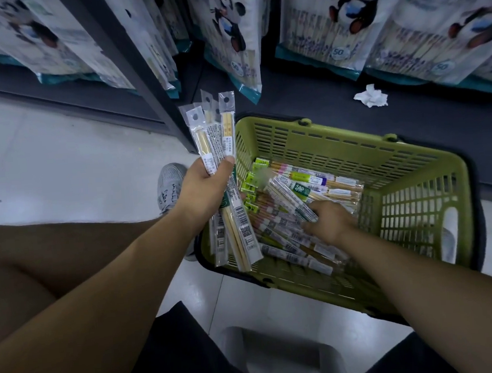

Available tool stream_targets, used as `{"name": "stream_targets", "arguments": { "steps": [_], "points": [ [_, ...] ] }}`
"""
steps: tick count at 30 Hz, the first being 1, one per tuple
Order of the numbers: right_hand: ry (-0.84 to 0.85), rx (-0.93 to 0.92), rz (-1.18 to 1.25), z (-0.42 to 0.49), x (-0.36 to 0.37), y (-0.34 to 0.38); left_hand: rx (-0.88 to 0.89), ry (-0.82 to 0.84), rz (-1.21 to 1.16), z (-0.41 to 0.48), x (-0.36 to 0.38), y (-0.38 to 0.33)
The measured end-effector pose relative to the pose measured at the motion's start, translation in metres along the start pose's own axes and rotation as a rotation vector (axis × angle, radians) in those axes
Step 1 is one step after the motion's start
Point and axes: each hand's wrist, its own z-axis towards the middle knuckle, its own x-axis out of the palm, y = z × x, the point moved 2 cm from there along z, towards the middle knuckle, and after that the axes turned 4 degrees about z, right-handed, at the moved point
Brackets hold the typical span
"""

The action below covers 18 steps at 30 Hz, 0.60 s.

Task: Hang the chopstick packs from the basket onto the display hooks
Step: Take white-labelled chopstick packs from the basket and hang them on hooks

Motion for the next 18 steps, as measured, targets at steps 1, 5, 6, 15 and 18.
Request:
{"name": "stream_targets", "arguments": {
  "steps": [1, 5, 6, 15, 18],
  "points": [
    [0.006, -0.005, 0.027, 0.000, -0.003, -0.001, 0.001, 0.003, -0.002, 0.000, 0.000, 0.000],
    [-0.005, -0.032, 0.203, -0.006, -0.024, 0.005, 0.022, 0.013, -0.006, 0.001, 0.001, 0.001],
    [-0.013, -0.044, 0.249, -0.008, -0.030, 0.010, 0.024, 0.016, -0.009, 0.001, 0.002, 0.001],
    [0.020, -0.286, 0.681, -0.053, -0.078, 0.113, 0.029, 0.079, -0.140, -0.009, 0.021, -0.007],
    [-0.045, -0.351, 0.649, -0.068, -0.082, 0.137, 0.021, 0.150, -0.261, -0.017, 0.025, -0.018]
  ]
}}
